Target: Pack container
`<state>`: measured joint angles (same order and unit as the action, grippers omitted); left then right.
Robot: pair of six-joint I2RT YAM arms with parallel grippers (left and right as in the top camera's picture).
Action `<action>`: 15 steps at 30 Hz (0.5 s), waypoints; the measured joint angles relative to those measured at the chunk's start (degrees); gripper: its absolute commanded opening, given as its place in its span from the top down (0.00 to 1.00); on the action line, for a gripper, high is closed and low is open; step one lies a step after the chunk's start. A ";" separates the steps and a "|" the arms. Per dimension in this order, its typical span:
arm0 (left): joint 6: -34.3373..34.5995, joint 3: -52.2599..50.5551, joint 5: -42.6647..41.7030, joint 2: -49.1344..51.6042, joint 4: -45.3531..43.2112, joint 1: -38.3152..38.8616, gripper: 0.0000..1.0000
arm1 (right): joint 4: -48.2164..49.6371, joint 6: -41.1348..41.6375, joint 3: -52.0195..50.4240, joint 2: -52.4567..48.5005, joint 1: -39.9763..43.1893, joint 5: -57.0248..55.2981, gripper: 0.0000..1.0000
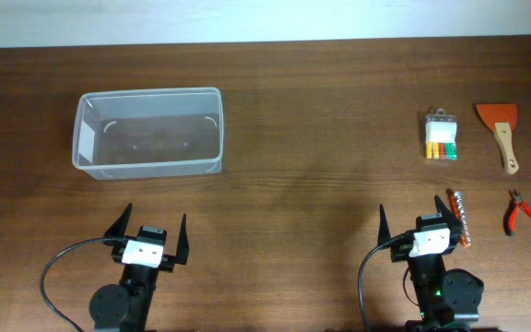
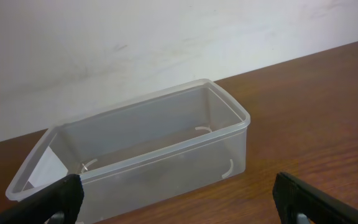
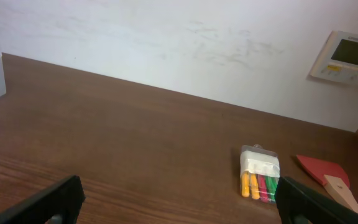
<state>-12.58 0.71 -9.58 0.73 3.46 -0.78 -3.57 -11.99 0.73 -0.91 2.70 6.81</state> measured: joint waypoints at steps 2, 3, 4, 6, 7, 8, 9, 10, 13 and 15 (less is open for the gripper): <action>0.00 0.00 0.02 0.00 0.00 0.00 0.01 | 0.00 -0.02 0.00 0.00 0.00 0.00 0.01; 0.00 0.00 0.02 0.00 0.00 0.00 0.01 | -0.02 -0.02 0.00 0.00 0.00 0.00 0.01; -0.02 0.00 0.02 0.00 0.00 0.00 0.01 | 0.00 -0.02 0.00 0.00 0.00 0.00 0.01; 0.00 0.00 0.00 0.00 0.00 0.00 0.01 | -0.02 -0.02 0.00 0.00 0.00 0.00 0.01; 0.00 0.00 0.02 0.00 0.00 0.00 0.01 | -0.02 0.00 0.00 0.00 0.00 0.00 0.01; -0.02 0.00 0.02 0.00 0.00 0.00 0.01 | 0.00 -0.02 0.00 0.00 0.00 0.00 0.01; 0.00 0.00 0.02 0.00 0.00 0.00 0.01 | 0.00 -0.04 0.00 0.00 0.00 0.00 0.01; -0.02 0.00 0.02 0.00 0.00 0.00 0.01 | -0.02 -0.02 0.00 0.00 0.00 0.00 0.02; -0.02 0.00 0.00 0.00 0.00 0.00 0.01 | 0.00 -0.02 0.00 0.00 0.00 0.15 0.01; -0.02 0.00 0.02 0.00 0.00 0.00 0.01 | 0.00 -0.02 0.00 0.00 0.00 0.66 0.01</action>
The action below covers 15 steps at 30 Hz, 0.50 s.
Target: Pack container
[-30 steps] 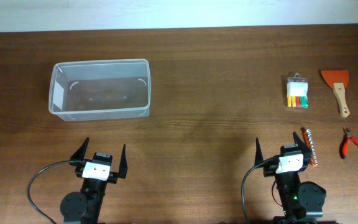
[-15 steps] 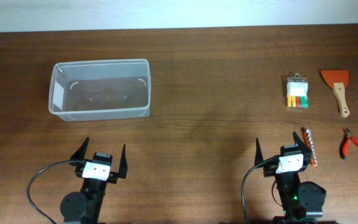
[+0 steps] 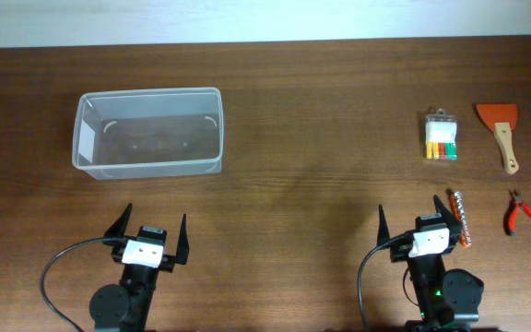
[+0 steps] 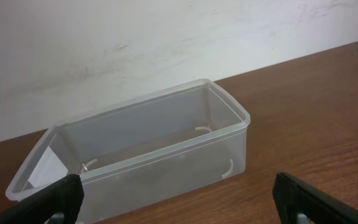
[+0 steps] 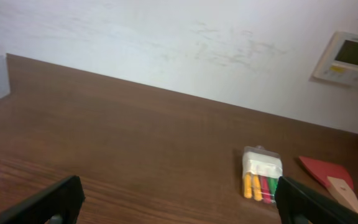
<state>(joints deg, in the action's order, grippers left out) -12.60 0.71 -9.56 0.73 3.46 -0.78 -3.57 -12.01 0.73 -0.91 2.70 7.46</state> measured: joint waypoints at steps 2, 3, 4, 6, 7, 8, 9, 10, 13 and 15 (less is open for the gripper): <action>0.02 0.00 0.00 0.00 0.00 0.00 0.01 | 0.37 0.02 0.00 0.00 0.00 1.09 0.01; 0.02 0.00 0.00 0.00 0.00 0.00 0.01 | 0.81 0.00 0.00 0.00 0.00 1.90 0.01; 0.02 0.00 0.00 0.00 0.00 0.00 0.01 | 1.60 0.02 -0.07 0.00 0.00 2.89 0.01; 0.00 0.00 0.00 0.00 0.00 0.00 0.01 | 4.48 0.07 -0.11 0.00 0.00 7.15 0.01; 0.02 0.00 0.00 0.00 0.00 0.00 0.01 | 5.90 0.33 -0.13 0.00 0.00 9.62 0.01; 0.02 0.00 -0.02 0.00 0.00 0.00 0.01 | 7.02 1.18 -0.13 0.00 0.00 12.11 0.01; 0.02 0.00 -0.02 0.00 0.00 0.00 0.01 | 7.76 2.25 -0.13 0.00 0.00 14.60 0.01; 0.00 0.00 0.00 0.00 0.00 0.00 0.01 | 7.67 3.98 -0.11 0.00 0.00 16.94 0.01; 0.00 0.00 0.00 0.00 0.00 0.00 0.01 | 5.57 7.56 -0.09 0.00 0.00 21.29 0.01; 0.02 0.00 0.00 0.00 0.00 0.00 0.01 | 4.63 8.92 0.44 -0.24 0.00 22.88 0.01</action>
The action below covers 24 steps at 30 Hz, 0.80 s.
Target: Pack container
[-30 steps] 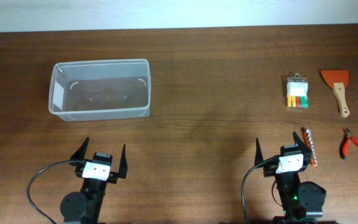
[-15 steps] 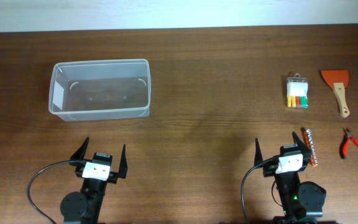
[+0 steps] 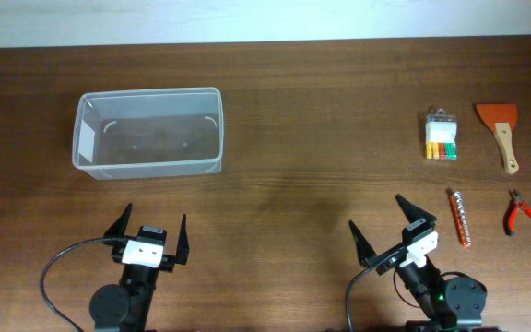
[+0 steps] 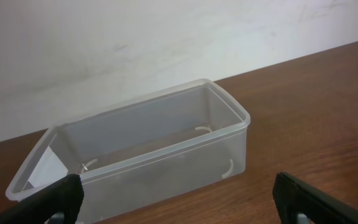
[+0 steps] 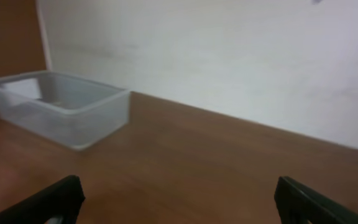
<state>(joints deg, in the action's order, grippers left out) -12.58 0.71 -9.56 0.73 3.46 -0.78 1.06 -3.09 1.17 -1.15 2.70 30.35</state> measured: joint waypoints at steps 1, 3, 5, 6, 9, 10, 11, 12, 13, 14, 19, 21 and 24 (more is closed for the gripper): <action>-0.02 0.00 0.00 0.00 0.00 0.00 0.01 | -0.22 0.37 1.03 -0.55 0.00 0.66 0.01; 0.00 0.00 0.00 0.00 0.00 0.00 0.01 | -0.66 0.83 4.24 -2.32 0.00 0.87 0.01; -0.02 0.00 -0.02 0.00 0.00 0.00 0.01 | -2.36 0.90 9.90 -5.84 0.00 0.33 0.01; 0.00 0.00 0.00 0.00 0.00 0.00 0.01 | -4.42 0.50 13.66 -8.50 0.00 -0.50 0.01; 0.00 0.00 0.02 0.00 0.04 0.00 0.01 | -13.14 -1.25 26.12 -18.97 0.00 -3.28 0.01; 0.00 0.00 0.02 0.00 0.00 0.00 0.01 | -17.20 -1.86 30.77 -23.23 0.00 -4.20 0.01; 0.00 0.00 0.02 0.00 0.02 0.00 0.01 | -21.35 -2.23 35.06 -27.26 0.00 -4.85 0.01; 0.00 -0.02 0.04 0.00 0.02 0.00 0.01 | -27.12 -2.60 40.83 -32.59 0.00 -5.38 0.01; 0.00 -0.02 0.09 -0.02 0.02 0.00 0.01 | -31.85 -3.04 46.01 -37.27 0.00 -5.90 0.01; 0.00 -0.02 0.17 -0.02 0.04 0.00 0.01 | -37.03 -3.23 51.63 -42.29 0.00 -6.27 0.01; 0.00 0.00 0.20 0.00 0.02 0.00 0.01 | -53.99 -3.08 71.93 -60.08 0.00 -6.93 0.01; 0.00 0.00 0.20 0.00 0.02 0.00 0.01 | -56.78 -2.27 77.20 -65.40 0.00 -5.46 0.01; 0.00 -0.02 0.20 0.00 0.02 0.00 0.01 | -57.37 -1.55 81.09 -70.79 -0.15 -2.14 0.01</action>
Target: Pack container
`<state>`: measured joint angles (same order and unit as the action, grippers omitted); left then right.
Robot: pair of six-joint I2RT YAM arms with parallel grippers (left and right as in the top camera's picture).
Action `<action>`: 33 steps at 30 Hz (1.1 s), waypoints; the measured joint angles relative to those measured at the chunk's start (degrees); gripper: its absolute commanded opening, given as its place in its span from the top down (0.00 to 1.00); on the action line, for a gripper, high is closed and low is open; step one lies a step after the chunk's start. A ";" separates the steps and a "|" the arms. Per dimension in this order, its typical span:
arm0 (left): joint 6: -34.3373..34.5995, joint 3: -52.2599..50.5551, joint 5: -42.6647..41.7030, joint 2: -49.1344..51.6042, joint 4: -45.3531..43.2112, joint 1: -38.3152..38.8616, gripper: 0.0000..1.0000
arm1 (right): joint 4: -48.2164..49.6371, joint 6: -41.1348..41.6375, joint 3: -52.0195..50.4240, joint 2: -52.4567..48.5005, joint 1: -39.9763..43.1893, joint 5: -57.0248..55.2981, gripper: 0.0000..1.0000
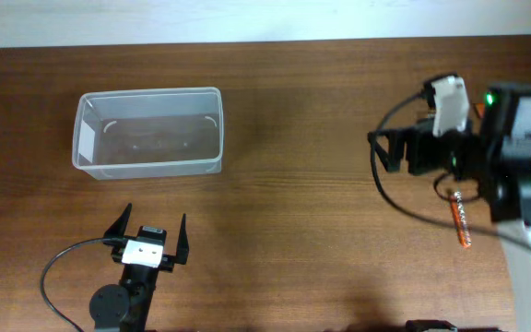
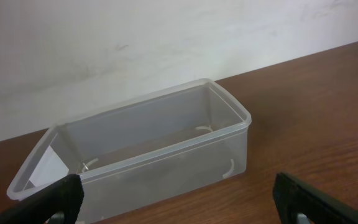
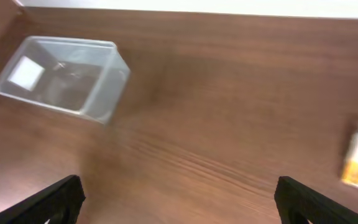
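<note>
A clear plastic container stands empty at the back left, and shows in the left wrist view and the right wrist view. My left gripper rests open at the front edge, facing the container. My right gripper hangs high over the right side, open and empty, looking down on bare wood. A pack of coloured markers sits at that view's right edge. A slim orange and silver tool lies partly under the arm.
The right arm covers the other things at the back right in the overhead view. A white wall runs behind the table. Brown wood lies between the container and the right arm.
My right arm was low at the front edge, facing left toward the container. Now it is raised high over the right side with its camera looking down. The left arm has not moved.
Both grippers rested open at the front edge, the right one facing the marker pack and an orange scraper. Then the right one faced the container on the left. Now it hangs high above the right-hand items, still open and empty.
</note>
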<state>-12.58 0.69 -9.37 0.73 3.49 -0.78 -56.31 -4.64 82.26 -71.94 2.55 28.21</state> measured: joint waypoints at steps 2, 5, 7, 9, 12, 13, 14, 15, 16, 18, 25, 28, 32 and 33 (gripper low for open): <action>0.00 0.00 0.00 0.00 0.02 0.00 0.01 | -1.55 0.31 1.51 -2.97 -1.03 0.81 0.01; 0.00 0.00 0.02 0.00 0.00 0.00 0.01 | -4.35 1.16 3.17 -6.62 -5.73 -1.14 0.01; 0.00 0.02 0.00 0.00 0.00 0.00 0.01 | -5.44 2.60 4.26 -9.07 -11.80 -5.77 0.01; 0.00 0.00 0.00 0.00 0.00 0.00 0.01 | -6.45 4.70 5.27 -10.86 -17.68 -11.39 0.01; 0.00 0.00 0.00 0.00 0.00 0.00 0.01 | -7.87 7.76 6.75 -13.11 -25.33 -19.19 0.01; 0.00 0.02 0.00 0.00 0.00 0.00 0.01 | -8.48 8.61 7.39 -13.81 -27.69 -21.22 0.01; 0.00 0.00 0.00 0.00 0.00 0.00 0.01 | -9.33 9.16 8.31 -14.58 -29.73 -22.95 0.01; 0.00 0.00 0.00 0.00 0.00 0.00 0.01 | -9.68 9.73 8.90 -15.04 -31.04 -24.00 0.01; -0.02 0.00 0.00 0.00 0.00 0.00 0.01 | -10.40 10.32 9.73 -15.50 -32.17 -24.85 0.01; -0.02 0.02 0.02 0.00 -0.09 0.00 0.01 | -11.87 11.30 11.41 -16.11 -33.33 -25.97 0.01; -0.02 -0.04 -0.31 0.00 -1.40 0.00 0.01 | -13.25 12.81 14.93 -16.39 -33.40 -25.75 0.01; -0.04 -0.07 -1.42 0.00 -5.46 0.00 0.01 | -13.44 13.11 15.10 -16.39 -33.40 -25.20 0.01; 1.60 -0.04 -3.56 -0.02 -6.47 0.00 0.01 | -11.87 13.42 15.10 -16.41 -33.40 -23.17 0.01; 2.47 0.04 -3.78 -0.04 -5.60 0.00 0.01 | -11.39 13.46 15.10 -16.41 -33.40 -22.73 0.01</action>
<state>-10.11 0.73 -13.15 0.69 -2.11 -0.78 -67.70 8.82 97.36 -88.36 -30.85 5.48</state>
